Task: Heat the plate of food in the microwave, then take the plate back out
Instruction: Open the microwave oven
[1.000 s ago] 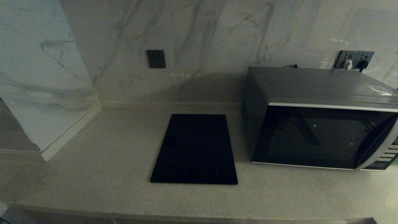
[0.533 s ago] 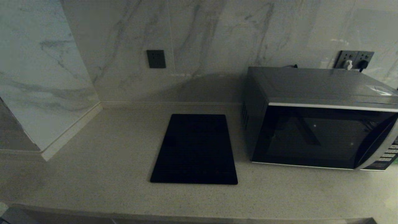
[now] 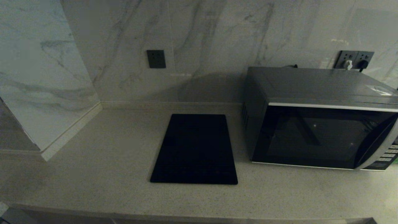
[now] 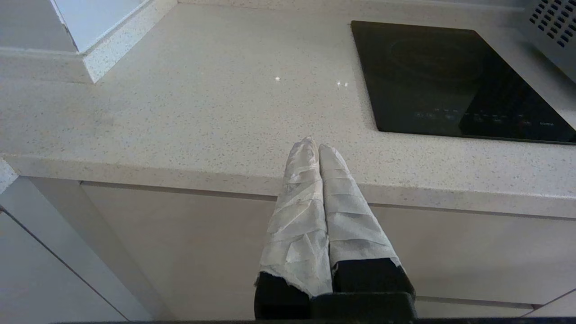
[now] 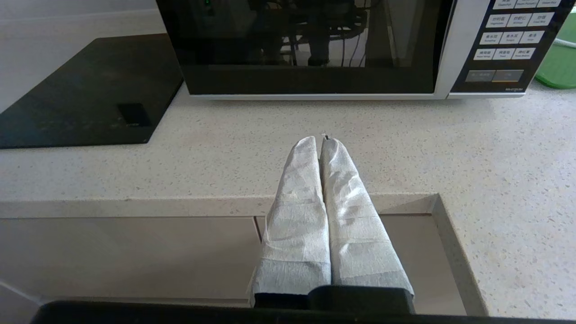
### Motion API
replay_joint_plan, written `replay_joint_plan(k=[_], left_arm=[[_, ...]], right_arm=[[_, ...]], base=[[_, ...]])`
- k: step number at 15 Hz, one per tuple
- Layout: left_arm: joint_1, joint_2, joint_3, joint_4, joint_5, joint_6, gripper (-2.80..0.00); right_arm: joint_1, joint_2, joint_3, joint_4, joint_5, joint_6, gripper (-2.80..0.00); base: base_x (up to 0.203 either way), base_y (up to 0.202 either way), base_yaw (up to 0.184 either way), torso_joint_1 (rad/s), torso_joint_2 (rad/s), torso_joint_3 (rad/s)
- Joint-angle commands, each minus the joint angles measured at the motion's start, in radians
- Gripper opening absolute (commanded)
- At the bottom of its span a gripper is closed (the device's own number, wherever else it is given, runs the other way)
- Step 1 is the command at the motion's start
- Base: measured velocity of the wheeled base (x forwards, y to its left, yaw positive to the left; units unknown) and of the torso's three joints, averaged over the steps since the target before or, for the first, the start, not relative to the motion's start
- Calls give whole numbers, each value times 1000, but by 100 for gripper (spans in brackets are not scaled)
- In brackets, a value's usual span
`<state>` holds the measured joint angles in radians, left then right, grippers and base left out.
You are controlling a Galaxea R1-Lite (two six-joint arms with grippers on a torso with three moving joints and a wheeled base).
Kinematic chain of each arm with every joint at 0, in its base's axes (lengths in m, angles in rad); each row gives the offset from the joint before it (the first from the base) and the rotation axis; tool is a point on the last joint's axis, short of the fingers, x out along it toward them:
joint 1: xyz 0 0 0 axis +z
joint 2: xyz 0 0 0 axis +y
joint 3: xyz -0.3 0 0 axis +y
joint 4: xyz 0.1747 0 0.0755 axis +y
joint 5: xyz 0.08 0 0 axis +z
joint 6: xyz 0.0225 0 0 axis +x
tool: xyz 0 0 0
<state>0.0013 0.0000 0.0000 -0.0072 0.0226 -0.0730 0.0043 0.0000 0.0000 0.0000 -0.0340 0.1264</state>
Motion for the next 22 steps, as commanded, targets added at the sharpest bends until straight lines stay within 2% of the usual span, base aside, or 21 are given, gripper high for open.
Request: replay_joint_plan(k=[1, 22], left_arm=[[0, 0, 0, 0, 0, -1, -280], [0, 1, 0, 0, 0, -1, -280]], right_arm=[[0, 2, 2, 0, 10, 1, -280], [0, 2, 2, 0, -1, 1, -280]], base=[[0, 0, 0, 0, 0, 0], [0, 0, 0, 0, 0, 0]])
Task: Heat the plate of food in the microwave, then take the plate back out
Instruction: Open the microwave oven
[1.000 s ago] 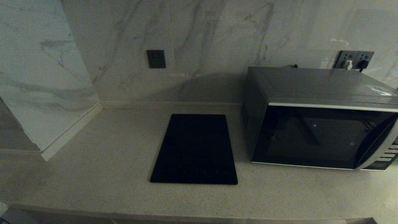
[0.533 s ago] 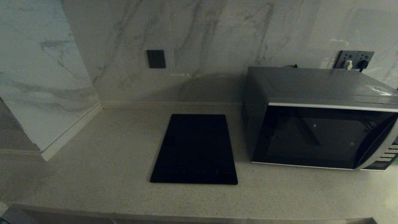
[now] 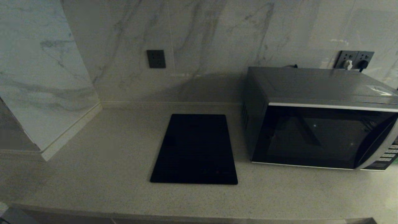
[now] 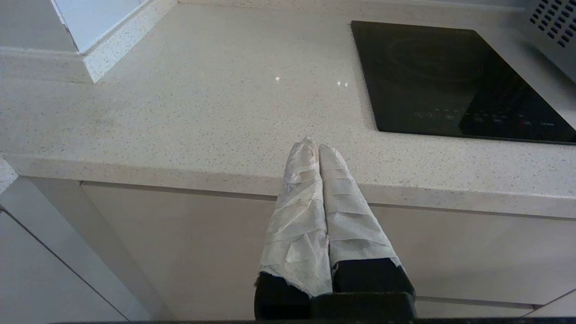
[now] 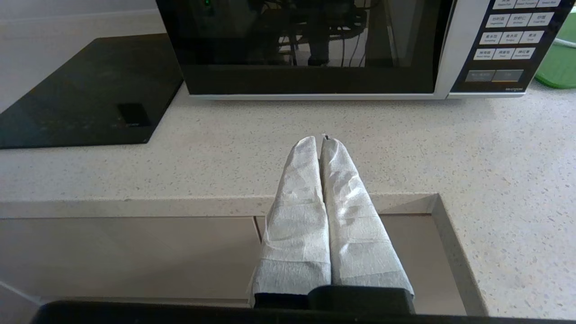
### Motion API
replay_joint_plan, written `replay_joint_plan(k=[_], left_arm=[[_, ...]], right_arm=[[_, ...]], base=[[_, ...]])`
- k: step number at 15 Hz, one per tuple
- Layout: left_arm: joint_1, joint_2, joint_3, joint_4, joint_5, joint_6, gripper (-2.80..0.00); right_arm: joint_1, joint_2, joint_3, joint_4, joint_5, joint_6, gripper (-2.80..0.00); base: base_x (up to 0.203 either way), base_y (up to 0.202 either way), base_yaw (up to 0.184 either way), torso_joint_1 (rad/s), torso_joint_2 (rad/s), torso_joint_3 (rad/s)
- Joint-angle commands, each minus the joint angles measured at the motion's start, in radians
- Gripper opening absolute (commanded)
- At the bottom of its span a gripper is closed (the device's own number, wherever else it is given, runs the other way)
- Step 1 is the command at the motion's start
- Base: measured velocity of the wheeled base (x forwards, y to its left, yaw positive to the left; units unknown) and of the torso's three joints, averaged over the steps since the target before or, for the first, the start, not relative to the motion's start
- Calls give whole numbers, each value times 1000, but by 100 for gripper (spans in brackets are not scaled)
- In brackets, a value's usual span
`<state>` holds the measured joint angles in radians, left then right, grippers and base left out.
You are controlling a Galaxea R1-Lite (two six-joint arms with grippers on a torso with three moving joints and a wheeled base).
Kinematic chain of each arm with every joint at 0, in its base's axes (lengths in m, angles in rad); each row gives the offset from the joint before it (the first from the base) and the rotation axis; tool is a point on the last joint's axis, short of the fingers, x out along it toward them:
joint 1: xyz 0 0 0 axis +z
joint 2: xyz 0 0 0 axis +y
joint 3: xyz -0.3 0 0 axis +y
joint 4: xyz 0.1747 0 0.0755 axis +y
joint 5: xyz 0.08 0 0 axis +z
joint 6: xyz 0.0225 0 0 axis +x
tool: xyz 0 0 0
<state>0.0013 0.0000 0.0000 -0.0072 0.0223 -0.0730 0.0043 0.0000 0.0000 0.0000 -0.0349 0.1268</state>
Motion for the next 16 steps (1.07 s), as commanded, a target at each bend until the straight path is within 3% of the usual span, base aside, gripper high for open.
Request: replay_joint_plan(k=[1, 16], left_arm=[[0, 2, 0, 0, 1, -1, -280], [0, 0, 0, 0, 1, -1, -280]], right_arm=[[0, 2, 2, 0, 1, 1, -280], [0, 2, 2, 0, 1, 1, -280]], base=[[0, 0, 0, 0, 0, 0], [0, 0, 0, 0, 0, 0]])
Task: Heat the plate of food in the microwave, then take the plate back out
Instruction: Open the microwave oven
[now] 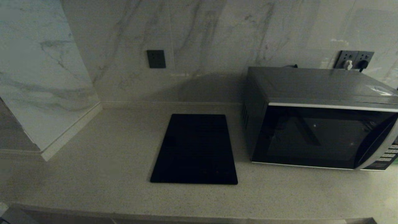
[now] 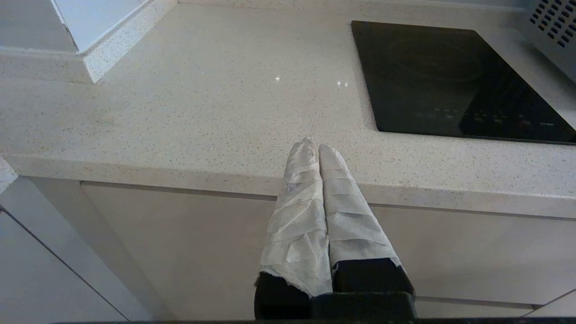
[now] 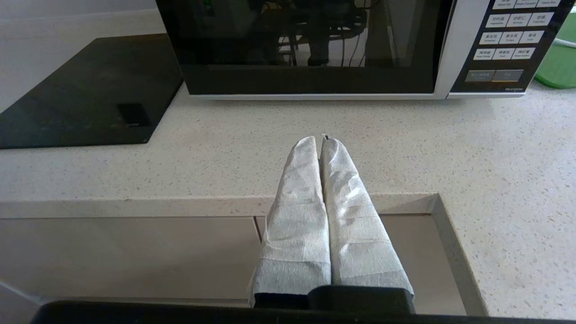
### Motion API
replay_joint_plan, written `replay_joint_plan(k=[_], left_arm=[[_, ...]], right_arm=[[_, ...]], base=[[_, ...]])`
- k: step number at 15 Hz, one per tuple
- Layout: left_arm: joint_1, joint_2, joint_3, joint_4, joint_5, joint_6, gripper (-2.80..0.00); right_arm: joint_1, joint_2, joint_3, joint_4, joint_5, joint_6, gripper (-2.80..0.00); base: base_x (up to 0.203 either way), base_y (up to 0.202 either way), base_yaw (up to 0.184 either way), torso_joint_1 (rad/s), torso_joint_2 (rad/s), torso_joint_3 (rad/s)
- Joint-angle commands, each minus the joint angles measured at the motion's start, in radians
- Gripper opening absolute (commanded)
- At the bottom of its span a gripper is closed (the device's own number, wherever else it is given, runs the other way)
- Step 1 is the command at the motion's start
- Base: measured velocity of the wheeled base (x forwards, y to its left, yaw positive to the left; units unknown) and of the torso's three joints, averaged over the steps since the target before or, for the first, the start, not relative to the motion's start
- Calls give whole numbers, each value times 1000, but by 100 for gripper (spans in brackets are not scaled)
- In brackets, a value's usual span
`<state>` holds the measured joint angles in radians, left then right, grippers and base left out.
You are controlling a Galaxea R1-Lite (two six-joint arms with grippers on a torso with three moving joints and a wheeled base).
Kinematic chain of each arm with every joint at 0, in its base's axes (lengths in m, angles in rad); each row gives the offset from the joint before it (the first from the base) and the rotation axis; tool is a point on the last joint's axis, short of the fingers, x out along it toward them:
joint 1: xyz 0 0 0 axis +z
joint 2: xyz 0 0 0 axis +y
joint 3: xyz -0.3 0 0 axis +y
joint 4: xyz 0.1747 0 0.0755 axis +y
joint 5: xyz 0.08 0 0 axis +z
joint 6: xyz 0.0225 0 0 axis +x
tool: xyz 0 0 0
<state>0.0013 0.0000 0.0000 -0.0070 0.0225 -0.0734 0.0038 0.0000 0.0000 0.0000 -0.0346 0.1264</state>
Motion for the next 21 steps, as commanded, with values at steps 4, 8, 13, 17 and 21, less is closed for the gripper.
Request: replay_joint_plan(k=[4, 8, 13, 17, 21], left_arm=[[0, 1, 0, -1, 1, 0, -280], [0, 1, 0, -1, 1, 0, -280], [0, 1, 0, -1, 1, 0, -280], [0, 1, 0, -1, 1, 0, -280], [0, 1, 0, -1, 1, 0, -280]], right_arm=[[1, 2, 2, 0, 1, 1, -280], [1, 2, 2, 0, -1, 1, -280], [1, 2, 2, 0, 1, 1, -280], [1, 2, 2, 0, -1, 1, -280], [1, 2, 2, 0, -1, 1, -280]], base=[[0, 0, 0, 0, 0, 0], [0, 0, 0, 0, 0, 0], [0, 0, 0, 0, 0, 0], [0, 0, 0, 0, 0, 0], [0, 0, 0, 0, 0, 0]])
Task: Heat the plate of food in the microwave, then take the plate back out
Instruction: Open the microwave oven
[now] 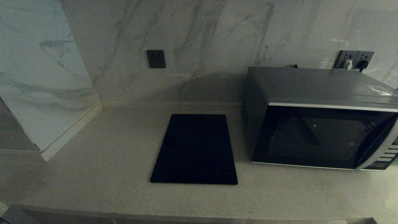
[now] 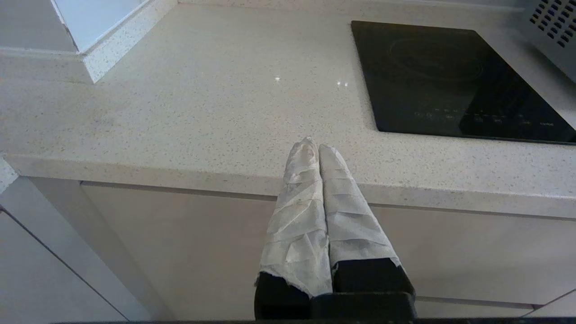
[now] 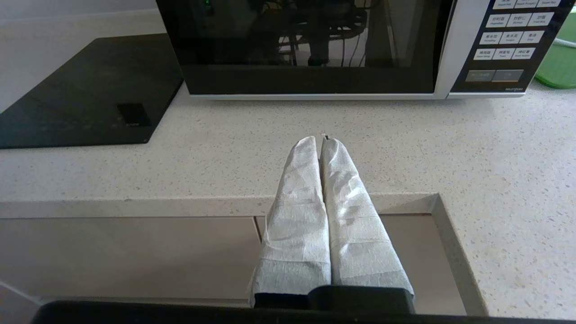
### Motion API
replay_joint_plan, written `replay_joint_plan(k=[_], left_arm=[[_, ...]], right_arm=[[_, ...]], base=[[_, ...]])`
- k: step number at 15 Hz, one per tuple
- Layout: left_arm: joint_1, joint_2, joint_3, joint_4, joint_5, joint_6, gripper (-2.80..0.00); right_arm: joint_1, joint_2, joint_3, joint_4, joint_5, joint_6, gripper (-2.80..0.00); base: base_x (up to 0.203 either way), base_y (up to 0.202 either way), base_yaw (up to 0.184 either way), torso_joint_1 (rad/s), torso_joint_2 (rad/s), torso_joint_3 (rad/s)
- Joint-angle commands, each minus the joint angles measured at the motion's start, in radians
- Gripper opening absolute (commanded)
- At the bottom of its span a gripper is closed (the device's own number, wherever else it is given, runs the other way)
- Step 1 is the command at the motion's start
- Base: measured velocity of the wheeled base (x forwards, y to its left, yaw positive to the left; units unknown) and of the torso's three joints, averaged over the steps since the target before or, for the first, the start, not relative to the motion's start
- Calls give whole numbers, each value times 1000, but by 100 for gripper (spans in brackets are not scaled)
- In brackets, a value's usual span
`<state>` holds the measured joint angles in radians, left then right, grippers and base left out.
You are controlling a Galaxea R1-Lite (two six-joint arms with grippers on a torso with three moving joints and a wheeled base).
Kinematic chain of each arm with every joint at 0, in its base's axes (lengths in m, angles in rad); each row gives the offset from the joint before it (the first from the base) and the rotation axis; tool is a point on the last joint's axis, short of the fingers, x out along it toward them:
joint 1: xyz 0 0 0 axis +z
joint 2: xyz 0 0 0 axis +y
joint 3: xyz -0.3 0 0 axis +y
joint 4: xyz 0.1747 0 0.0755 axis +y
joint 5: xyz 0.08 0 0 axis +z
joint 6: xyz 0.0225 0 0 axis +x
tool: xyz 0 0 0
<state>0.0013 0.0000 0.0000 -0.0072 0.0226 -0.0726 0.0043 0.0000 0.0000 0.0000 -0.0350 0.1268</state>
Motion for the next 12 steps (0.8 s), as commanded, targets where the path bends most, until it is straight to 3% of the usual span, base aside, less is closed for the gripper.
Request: replay_joint_plan(k=[1, 12], left_arm=[[0, 2, 0, 0, 0, -1, -280], [0, 0, 0, 0, 0, -1, -280]], right_arm=[[0, 2, 2, 0, 0, 1, -280], [0, 2, 2, 0, 0, 1, -280]], base=[[0, 0, 0, 0, 0, 0], [0, 0, 0, 0, 0, 0]])
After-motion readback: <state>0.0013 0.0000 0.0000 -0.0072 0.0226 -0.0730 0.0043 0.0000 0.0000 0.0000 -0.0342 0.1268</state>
